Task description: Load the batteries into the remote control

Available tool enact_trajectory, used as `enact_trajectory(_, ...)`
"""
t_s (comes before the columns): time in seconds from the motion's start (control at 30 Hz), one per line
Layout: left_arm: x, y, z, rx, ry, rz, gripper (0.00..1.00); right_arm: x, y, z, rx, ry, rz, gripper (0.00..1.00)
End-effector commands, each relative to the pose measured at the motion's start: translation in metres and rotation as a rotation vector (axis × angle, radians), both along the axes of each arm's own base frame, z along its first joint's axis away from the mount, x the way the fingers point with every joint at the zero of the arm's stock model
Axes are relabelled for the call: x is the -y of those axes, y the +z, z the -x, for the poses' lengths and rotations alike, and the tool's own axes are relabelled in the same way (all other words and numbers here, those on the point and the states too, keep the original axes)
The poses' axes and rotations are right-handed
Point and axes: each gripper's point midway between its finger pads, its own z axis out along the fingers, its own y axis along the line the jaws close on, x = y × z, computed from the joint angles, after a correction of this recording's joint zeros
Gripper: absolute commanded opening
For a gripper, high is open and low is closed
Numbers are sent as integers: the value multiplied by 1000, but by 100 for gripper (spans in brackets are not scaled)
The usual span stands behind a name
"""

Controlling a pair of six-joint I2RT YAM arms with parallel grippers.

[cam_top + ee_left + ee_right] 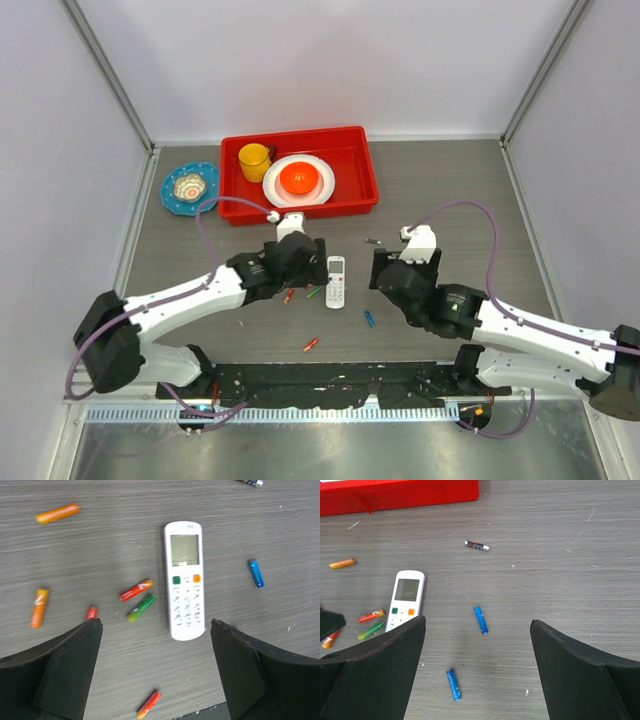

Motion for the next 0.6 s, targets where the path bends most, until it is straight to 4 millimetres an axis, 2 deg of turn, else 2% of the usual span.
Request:
enact_trajectory(0.0,30,4,-24,95,6,31,97,6,17,3,91,30,-113,91)
enact_trajectory(0.07,53,11,-29,105,-31,115,100,8,27,11,114,88,-163,91)
enact_trajectory(0.1,58,2,-31,86,-38,92,100,6,30,14,117,115,-188,91)
enact_trajectory(0.13,53,-5,-29,54,-51,29,100,8,32,16,125,123,-202,91)
enact_trajectory(0.17,61,4,-35,57,-59,17,100,11,37,19,143,128,-236,91)
enact_trajectory(0.23,58,-17,-38,6,-50,-77,100,15,41,20,155,128,-250,91)
enact_trajectory(0.27,65,-12,-41,7,-56,-67,100,18,41,21,156,123,-252,91)
enact_trajectory(0.3,70,-19,-40,-12,-69,-74,100,19,40,21,154,120,-247,91)
enact_trajectory(0.43,84,-26,-41,-17,-85,-53,100,20,30,21,131,108,-214,91)
enact_trajectory(0.5,83,-32,-43,-26,-75,-71,100,17,23,20,110,106,-202,91)
enact_trajectory(0.53,79,-43,-42,-50,-70,-115,100,16,21,20,104,106,-203,91)
enact_trajectory(0.57,80,-43,-43,-52,-77,-125,99,14,20,21,97,110,-205,91)
